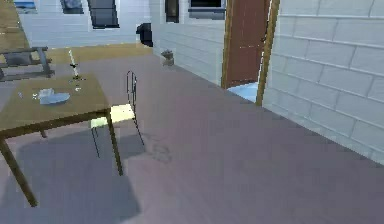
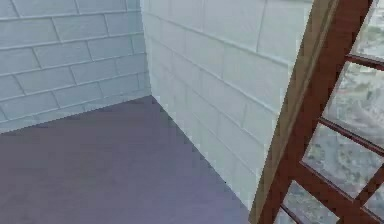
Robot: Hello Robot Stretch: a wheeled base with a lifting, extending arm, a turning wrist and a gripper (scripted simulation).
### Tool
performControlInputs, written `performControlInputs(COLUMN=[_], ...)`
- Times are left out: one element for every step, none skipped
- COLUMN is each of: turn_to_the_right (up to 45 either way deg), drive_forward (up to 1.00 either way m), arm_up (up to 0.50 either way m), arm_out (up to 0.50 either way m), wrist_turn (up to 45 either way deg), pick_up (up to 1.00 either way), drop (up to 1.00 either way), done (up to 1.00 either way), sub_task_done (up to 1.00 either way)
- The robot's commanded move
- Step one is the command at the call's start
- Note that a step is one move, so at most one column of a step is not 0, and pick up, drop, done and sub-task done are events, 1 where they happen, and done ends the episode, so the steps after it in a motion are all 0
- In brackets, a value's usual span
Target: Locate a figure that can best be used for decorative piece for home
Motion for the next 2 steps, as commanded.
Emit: performControlInputs(turn_to_the_right=[6.0, 0.0], drive_forward=[0.0, 1.0], arm_up=[0.0, 0.0], arm_out=[0.0, 0.0], wrist_turn=[0.0, 0.0], pick_up=[0.0, 0.0], drop=[0.0, 0.0], done=[0.0, 0.0], sub_task_done=[0.0, 0.0])
